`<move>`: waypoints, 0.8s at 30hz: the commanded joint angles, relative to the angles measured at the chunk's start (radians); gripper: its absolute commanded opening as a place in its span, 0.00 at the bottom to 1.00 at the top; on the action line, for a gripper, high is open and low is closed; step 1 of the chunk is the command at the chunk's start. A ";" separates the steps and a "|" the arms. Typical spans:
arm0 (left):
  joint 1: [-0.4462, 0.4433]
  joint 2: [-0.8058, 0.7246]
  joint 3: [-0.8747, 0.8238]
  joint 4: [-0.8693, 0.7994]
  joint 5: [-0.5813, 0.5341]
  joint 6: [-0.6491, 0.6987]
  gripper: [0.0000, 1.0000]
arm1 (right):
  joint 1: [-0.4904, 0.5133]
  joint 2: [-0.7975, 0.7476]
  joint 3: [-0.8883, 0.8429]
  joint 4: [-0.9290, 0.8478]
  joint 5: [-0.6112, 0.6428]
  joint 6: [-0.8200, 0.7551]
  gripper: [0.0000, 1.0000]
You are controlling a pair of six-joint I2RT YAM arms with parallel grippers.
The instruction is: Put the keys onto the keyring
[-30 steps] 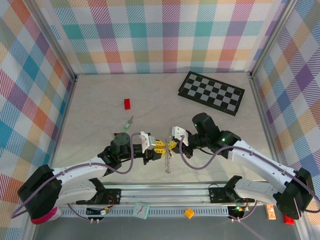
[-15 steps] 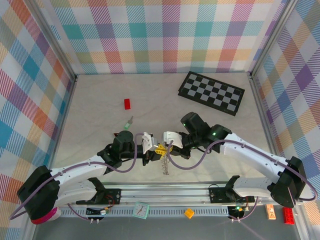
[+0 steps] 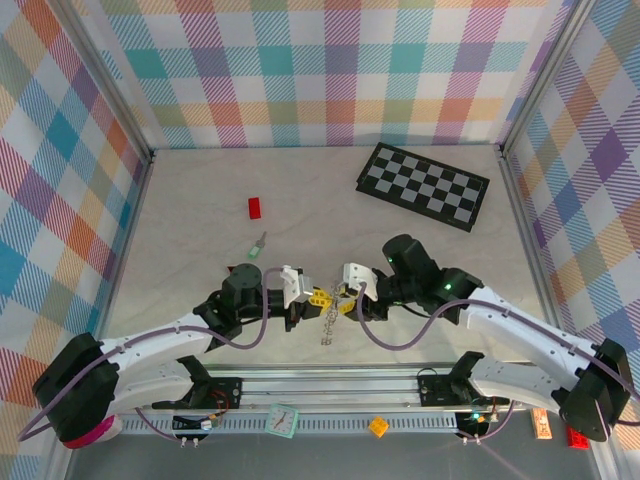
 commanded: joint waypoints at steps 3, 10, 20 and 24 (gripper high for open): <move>-0.007 -0.001 -0.020 0.143 0.030 -0.026 0.00 | -0.009 -0.014 -0.043 0.095 -0.027 0.081 0.33; -0.008 0.013 -0.020 0.154 0.037 -0.026 0.00 | -0.009 0.009 -0.038 0.103 -0.032 0.064 0.18; -0.007 0.018 -0.013 0.179 0.051 -0.025 0.00 | -0.009 0.063 -0.017 0.084 -0.075 0.049 0.00; -0.007 0.017 -0.011 0.196 0.053 -0.023 0.00 | -0.009 0.095 0.010 0.073 -0.100 0.045 0.00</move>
